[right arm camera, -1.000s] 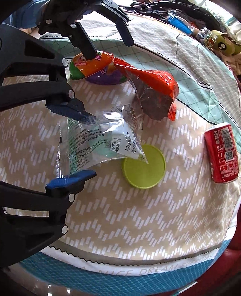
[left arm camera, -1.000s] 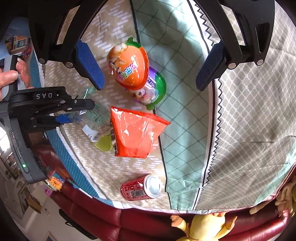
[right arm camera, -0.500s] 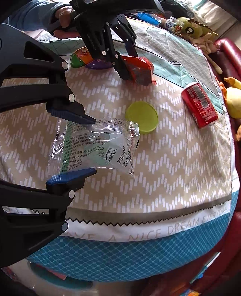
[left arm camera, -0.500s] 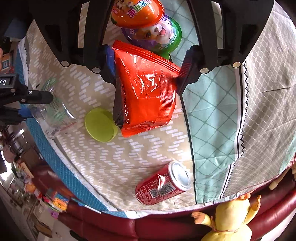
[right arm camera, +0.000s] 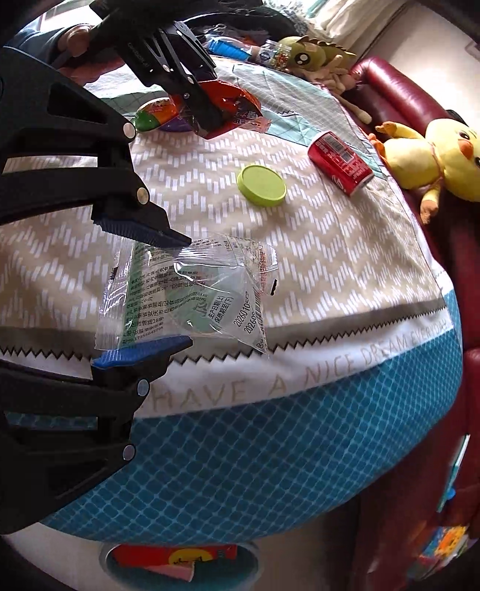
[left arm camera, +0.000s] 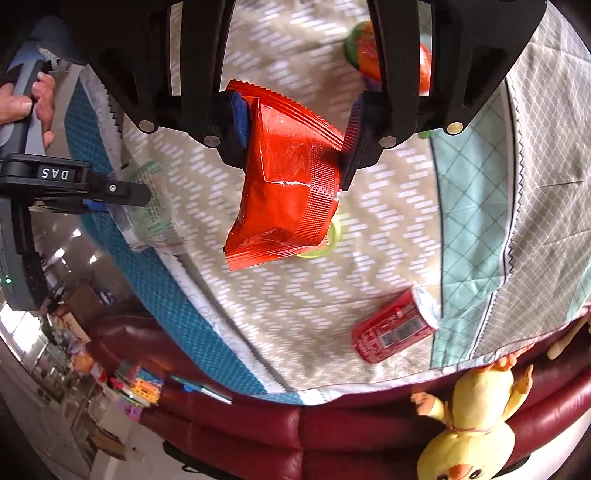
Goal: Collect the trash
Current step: 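Carry both packets over the teal bin and open both tools to drop them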
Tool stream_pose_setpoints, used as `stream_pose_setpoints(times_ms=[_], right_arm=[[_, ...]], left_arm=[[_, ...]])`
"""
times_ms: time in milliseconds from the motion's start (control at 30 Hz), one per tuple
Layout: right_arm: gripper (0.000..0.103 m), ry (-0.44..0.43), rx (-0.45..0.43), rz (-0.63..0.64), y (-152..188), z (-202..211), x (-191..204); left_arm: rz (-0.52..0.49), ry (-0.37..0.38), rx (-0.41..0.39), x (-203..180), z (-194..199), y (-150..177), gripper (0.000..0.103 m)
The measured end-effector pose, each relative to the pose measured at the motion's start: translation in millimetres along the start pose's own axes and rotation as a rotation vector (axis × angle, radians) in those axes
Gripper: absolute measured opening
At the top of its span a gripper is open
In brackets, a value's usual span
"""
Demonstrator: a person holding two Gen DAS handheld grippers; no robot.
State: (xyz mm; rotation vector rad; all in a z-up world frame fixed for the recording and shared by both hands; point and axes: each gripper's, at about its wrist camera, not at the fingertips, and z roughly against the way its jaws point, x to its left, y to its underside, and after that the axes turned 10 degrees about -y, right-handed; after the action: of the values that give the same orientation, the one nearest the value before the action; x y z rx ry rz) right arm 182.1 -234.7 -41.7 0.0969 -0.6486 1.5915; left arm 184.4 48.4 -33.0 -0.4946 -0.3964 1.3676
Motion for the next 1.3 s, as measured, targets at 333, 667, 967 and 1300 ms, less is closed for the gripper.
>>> stream_pose_setpoints(times_ms=[333, 667, 967, 1300], right_arm=[[0.046, 0.064, -0.134, -0.103, 23, 67, -90], [0.046, 0.178, -0.262, -0.258, 51, 150, -224], [0.046, 0.198, -0.307, -0.347, 75, 185, -292], [0.046, 0.221, -0.333, -0.395, 80, 210, -332]], left_arm=[[-0.12, 0.133, 0.021, -122, -8, -11, 0.043], [-0.28, 0.264, 0.058, -263, -32, -23, 0.044], [-0.395, 0.307, 0.098, -363, -57, -28, 0.045], [-0.465, 0.324, 0.152, -436, -90, -30, 0.055]])
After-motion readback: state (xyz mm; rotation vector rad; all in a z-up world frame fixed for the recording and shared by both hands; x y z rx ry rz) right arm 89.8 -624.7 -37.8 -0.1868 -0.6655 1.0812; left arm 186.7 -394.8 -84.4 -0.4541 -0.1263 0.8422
